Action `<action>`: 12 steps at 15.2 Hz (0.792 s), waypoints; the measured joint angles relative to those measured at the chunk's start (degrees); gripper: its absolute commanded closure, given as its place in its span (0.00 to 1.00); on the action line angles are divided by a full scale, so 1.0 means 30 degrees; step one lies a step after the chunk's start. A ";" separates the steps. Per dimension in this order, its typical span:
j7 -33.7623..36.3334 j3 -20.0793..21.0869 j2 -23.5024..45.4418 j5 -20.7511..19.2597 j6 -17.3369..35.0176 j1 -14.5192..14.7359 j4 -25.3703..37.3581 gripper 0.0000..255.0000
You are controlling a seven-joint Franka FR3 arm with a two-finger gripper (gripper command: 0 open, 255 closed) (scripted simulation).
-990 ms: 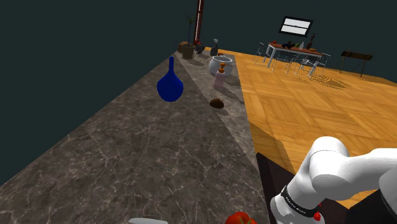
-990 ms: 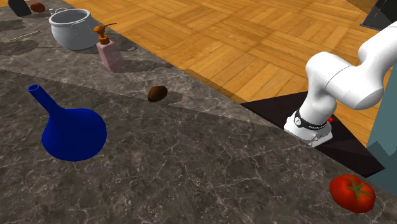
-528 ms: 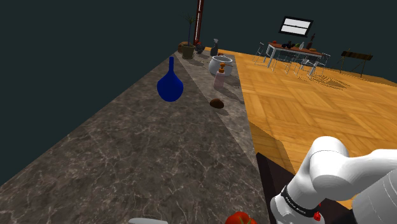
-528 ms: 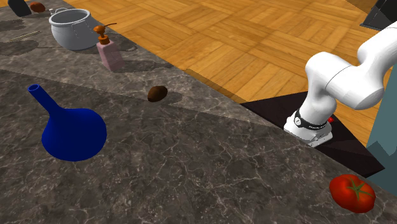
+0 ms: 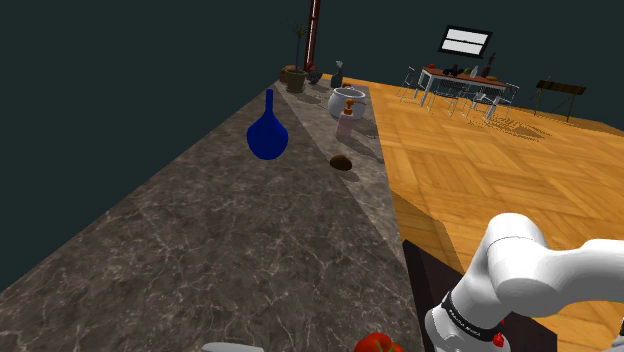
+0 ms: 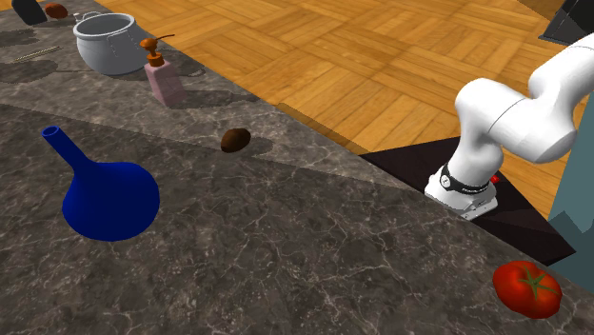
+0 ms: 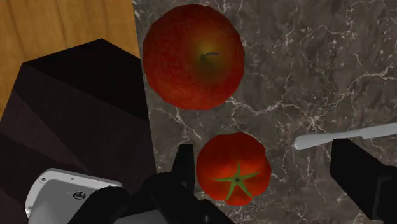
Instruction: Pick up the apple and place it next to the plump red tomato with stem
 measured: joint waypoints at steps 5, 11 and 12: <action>-0.0469 0.2354 -0.7704 -0.1907 0.3147 0.5419 -0.4112 0.00; -0.0701 0.3582 -0.8527 -0.1339 0.4679 0.6013 -0.5646 0.00; -0.0724 0.3738 -0.8508 -0.1208 0.4864 0.5974 -0.5762 0.00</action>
